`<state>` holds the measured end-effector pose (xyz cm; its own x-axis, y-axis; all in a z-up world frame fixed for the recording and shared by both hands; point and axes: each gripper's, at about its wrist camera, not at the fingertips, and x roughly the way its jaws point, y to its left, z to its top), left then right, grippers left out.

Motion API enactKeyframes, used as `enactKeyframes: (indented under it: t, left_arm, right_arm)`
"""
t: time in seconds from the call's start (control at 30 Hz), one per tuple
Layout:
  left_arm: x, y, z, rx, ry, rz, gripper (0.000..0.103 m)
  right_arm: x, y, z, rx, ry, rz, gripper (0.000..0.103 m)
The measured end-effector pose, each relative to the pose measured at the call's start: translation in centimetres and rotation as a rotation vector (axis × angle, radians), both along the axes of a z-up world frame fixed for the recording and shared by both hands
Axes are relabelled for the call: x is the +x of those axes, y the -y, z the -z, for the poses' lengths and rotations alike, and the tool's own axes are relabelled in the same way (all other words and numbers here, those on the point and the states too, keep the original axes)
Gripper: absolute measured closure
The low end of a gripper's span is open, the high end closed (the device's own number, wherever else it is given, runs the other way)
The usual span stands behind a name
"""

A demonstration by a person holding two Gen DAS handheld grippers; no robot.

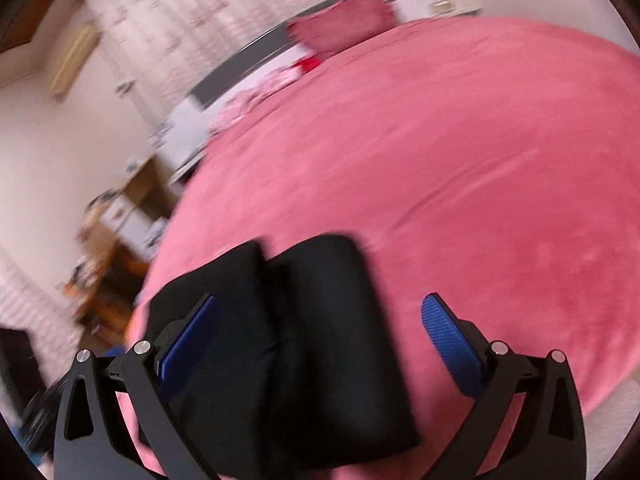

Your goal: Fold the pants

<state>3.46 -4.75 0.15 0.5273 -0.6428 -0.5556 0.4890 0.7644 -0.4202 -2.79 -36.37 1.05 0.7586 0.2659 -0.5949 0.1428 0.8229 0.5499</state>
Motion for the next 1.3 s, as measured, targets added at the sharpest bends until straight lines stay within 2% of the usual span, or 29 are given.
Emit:
enactKeyframes:
  t: [0.1, 0.17, 0.23, 0.37, 0.43, 0.5, 0.57, 0.6, 0.63, 0.67, 0.7, 0.77, 0.83, 0.93, 1.03, 1.13, 1.2, 1.23, 1.3]
  left_arm:
    - [1.7, -4.4, 1.5, -0.002, -0.051, -0.184, 0.027]
    - [2.6, -6.6, 2.7, -0.004, -0.094, -0.262, 0.027]
    - [3.1, -8.1, 3.5, 0.007, -0.120, -0.308, 0.027]
    - [3.3, -8.7, 5.4, 0.096, -0.171, -0.305, 0.027]
    - [3.0, -8.2, 5.7, 0.106, -0.171, -0.282, 0.027]
    - [3.1, -7.9, 6.0, 0.126, -0.171, -0.261, 0.027]
    - [3.0, -7.8, 6.8, 0.138, -0.187, -0.245, 0.027]
    - [2.7, -7.8, 7.2, 0.137, -0.196, -0.242, 0.027]
    - [2.7, -7.9, 7.7, 0.133, -0.208, -0.241, 0.027]
    - [2.8, -8.1, 8.0, 0.121, -0.222, -0.248, 0.027]
    - [2.7, -8.2, 8.1, 0.108, -0.232, -0.255, 0.027]
    - [2.7, -8.2, 7.8, 0.107, -0.232, -0.266, 0.027]
    - [2.0, -7.6, 6.8, 0.127, -0.187, -0.262, 0.027]
    - [0.4, -5.1, 4.4, 0.157, -0.043, -0.193, 0.027]
    - [-0.6, -2.6, 2.8, 0.196, 0.056, -0.126, 0.027]
    - [-0.3, 0.1, 3.0, 0.280, 0.091, -0.074, 0.025]
    - [0.4, 1.6, 4.4, 0.314, 0.038, -0.025, 0.025]
    - [0.6, 2.4, 5.3, 0.338, 0.025, -0.010, 0.023]
    - [0.1, 3.4, 6.0, 0.380, 0.059, 0.013, 0.014]
  right_arm:
    - [0.1, -2.6, 0.1, 0.020, -0.013, -0.129, 0.011]
    - [0.2, -4.1, 0.6, -0.037, -0.060, -0.162, 0.019]
    - [0.6, -4.8, 1.6, -0.063, -0.121, -0.174, 0.036]
    - [0.3, -4.2, 2.8, 0.046, -0.144, -0.172, 0.042]
    - [0.5, -4.2, 3.2, 0.108, -0.155, -0.210, 0.042]
    - [0.4, -4.7, 3.5, 0.112, -0.165, -0.242, 0.042]
    - [0.4, -5.2, 3.8, 0.093, -0.165, -0.253, 0.048]
    - [0.6, -5.4, 3.8, 0.091, -0.167, -0.254, 0.059]
    - [0.7, -5.5, 3.8, 0.093, -0.174, -0.248, 0.075]
    - [0.9, -5.5, 3.8, 0.106, -0.174, -0.246, 0.085]
    - [1.0, -5.2, 3.8, 0.129, -0.171, -0.250, 0.088]
    - [1.1, -5.0, 2.8, 0.131, -0.140, -0.255, 0.089]
    - [1.2, -4.7, 1.3, 0.112, -0.100, -0.264, 0.089]
    - [0.8, -3.5, -1.2, 0.122, -0.034, -0.253, 0.090]
    - [0.3, -1.9, -2.8, 0.121, -0.007, -0.223, 0.091]
    - [-0.2, -0.5, -2.2, 0.116, -0.034, -0.192, 0.092]
    - [-0.4, 0.1, -0.6, 0.112, -0.084, -0.170, 0.092]
    - [-0.4, 0.3, 0.2, 0.116, -0.107, -0.164, 0.092]
    - [-0.4, 0.6, 2.1, 0.104, -0.149, -0.152, 0.092]
